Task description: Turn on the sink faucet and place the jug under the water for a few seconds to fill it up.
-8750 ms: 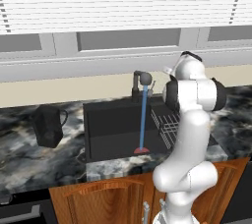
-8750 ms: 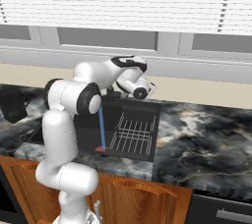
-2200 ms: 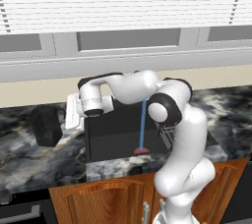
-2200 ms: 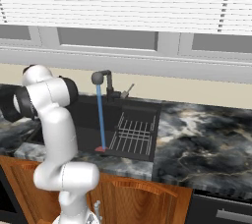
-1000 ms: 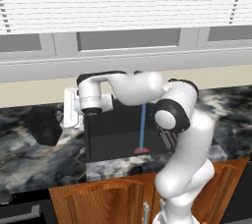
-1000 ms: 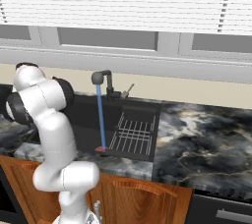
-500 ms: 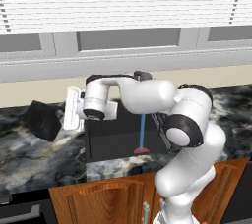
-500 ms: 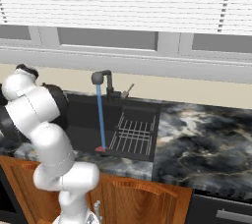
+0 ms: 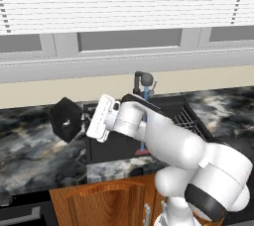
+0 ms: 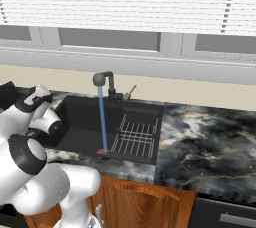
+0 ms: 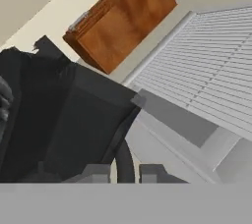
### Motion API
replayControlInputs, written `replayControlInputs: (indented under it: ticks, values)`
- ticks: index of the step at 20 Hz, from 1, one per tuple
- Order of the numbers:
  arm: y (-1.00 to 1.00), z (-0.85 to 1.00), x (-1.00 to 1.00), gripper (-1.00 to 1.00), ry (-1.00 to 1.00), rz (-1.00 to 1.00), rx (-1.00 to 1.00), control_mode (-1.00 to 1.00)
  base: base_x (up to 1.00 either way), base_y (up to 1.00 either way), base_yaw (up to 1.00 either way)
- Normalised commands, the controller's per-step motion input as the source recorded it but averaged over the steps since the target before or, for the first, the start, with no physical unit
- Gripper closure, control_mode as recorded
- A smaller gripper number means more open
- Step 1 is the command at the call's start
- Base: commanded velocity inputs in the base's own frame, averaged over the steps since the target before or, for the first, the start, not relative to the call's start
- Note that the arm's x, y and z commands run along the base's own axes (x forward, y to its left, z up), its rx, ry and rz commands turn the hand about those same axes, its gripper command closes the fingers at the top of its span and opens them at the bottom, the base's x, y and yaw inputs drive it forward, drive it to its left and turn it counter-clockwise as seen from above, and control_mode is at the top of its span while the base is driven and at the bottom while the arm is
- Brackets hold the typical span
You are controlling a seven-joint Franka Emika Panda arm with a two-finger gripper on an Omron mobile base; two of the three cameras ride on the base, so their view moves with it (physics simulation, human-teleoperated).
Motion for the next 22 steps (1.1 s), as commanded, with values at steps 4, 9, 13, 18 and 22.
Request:
replayControlInputs:
  ticks: [4,9,13,18,22]
  values:
    - [-0.99,0.0,-0.08,1.0,0.17,-0.25,0.1,-1.0,0.0,0.0,0.0]
    - [-0.86,-0.08,0.0,1.0,0.16,-0.25,0.04,-1.0,0.0,0.0,0.0]
    - [-0.64,0.0,0.0,1.0,0.15,-0.26,0.0,-1.0,0.0,0.0,0.0]
    - [-0.64,-0.1,0.0,1.0,0.11,-0.21,0.04,-1.0,0.0,0.0,0.0]
    - [-0.59,-0.12,0.0,1.0,0.1,-0.24,0.06,-1.0,0.0,0.0,0.0]
